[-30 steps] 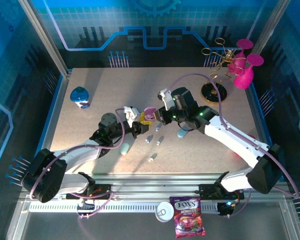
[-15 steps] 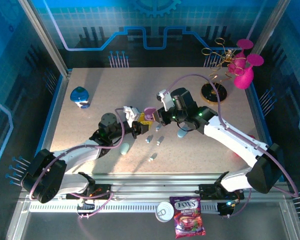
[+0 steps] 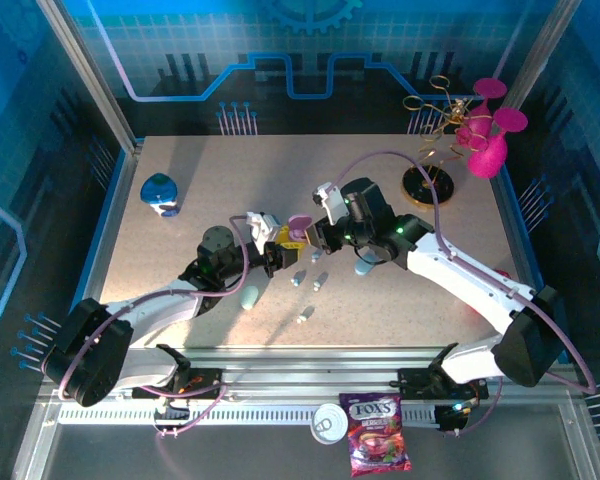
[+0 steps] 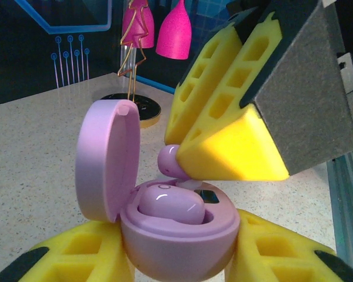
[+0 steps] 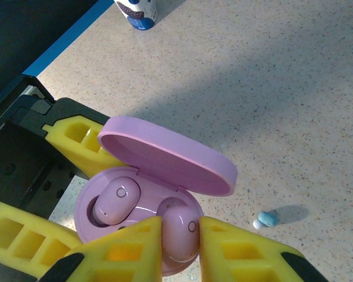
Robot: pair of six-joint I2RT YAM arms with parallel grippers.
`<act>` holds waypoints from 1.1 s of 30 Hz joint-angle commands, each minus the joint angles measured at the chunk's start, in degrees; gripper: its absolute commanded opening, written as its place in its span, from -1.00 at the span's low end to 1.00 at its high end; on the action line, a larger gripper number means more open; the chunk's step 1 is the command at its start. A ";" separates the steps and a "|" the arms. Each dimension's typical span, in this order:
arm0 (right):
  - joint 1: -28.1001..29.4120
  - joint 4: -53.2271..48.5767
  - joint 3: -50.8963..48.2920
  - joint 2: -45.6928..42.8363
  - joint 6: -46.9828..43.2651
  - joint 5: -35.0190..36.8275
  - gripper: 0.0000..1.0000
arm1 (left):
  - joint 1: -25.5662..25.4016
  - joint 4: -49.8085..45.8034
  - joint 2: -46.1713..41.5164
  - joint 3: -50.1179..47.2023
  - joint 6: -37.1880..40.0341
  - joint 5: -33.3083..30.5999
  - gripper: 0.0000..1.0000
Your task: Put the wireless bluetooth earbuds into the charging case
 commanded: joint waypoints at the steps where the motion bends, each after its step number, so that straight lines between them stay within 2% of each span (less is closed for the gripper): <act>1: 0.56 0.96 -0.65 -0.17 -1.27 -4.26 -0.57 | -0.27 1.52 -1.10 2.64 -1.26 -0.86 -0.58; 9: 0.53 0.40 -0.27 -1.33 -1.95 -4.20 -0.52 | -0.30 2.17 -1.00 2.50 -1.18 -0.56 -0.58; 14: 0.29 1.96 -0.98 -4.68 -0.45 -0.78 -0.14 | -0.25 4.14 -1.01 2.06 -1.43 0.55 -0.58; 20: -1.11 6.97 -3.76 -9.74 2.08 -3.60 0.02 | -0.27 6.03 -0.59 2.24 -2.24 2.05 -0.58; 24: -3.83 12.48 -8.11 -14.26 6.82 -3.46 0.08 | -0.14 8.80 -0.33 1.61 -2.79 3.02 -0.58; 26: -6.40 15.77 -10.85 -16.03 10.56 -5.22 0.10 | -0.11 9.83 0.00 1.54 -2.63 4.99 -0.58; 29: -10.61 17.87 -12.41 -16.02 16.10 -11.57 0.20 | -0.08 10.41 0.57 1.73 -0.59 9.62 -0.58; 33: -11.71 17.17 -11.01 -13.82 18.12 -16.32 0.35 | -0.10 10.21 0.85 1.68 3.29 14.47 -0.59</act>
